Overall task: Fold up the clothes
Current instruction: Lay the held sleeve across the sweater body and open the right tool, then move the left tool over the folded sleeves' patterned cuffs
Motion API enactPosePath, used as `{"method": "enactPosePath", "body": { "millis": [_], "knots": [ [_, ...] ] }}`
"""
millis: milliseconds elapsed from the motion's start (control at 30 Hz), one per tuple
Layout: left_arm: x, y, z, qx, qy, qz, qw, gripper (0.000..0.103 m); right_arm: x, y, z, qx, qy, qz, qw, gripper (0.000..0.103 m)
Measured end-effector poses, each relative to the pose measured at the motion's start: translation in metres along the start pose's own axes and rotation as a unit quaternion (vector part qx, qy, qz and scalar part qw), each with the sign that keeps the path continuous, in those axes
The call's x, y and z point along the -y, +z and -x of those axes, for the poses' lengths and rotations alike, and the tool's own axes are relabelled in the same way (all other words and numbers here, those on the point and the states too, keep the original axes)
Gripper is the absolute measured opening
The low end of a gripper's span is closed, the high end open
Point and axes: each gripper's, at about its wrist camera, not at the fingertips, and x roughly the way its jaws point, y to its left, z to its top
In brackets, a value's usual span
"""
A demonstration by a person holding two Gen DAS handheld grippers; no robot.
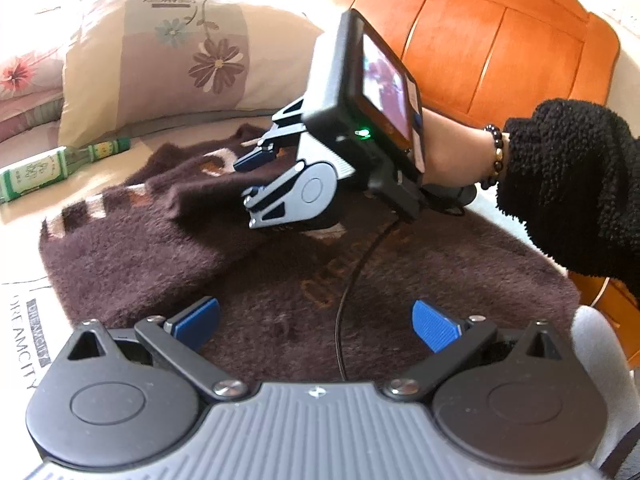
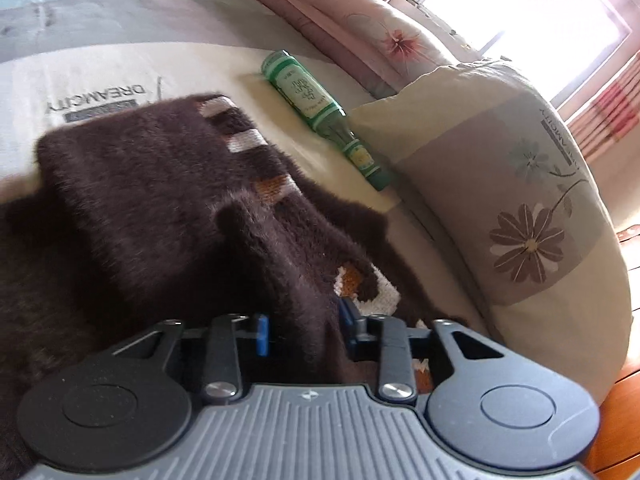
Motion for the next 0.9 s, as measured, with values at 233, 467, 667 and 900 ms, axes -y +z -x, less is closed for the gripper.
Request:
{"method": "enactPosePath", "body": {
  "millis": [233,467,667,900],
  "knots": [
    [0.021,0.003,0.011,0.020,-0.077,-0.012,0.9967,0.102,0.024,-0.035,0.053,0.026,-0.022,-0.048,0.998,0.061],
    [0.052,0.005,0.016,0.025,-0.141,-0.027,0.9893,0.102,0.042,-0.127,0.097,0.025,-0.130,-0.152,0.980,0.071],
    [0.058,0.033,-0.010,0.023,-0.063,-0.011,0.9977,0.102,0.063,-0.208,0.112,0.033,-0.143,-0.333,0.931,0.084],
    [0.028,0.109,-0.094,0.008,0.058,0.019,0.9981,0.102,0.097,-0.231,0.084,0.053,-0.143,-0.399,0.904,0.084]
  ]
}}
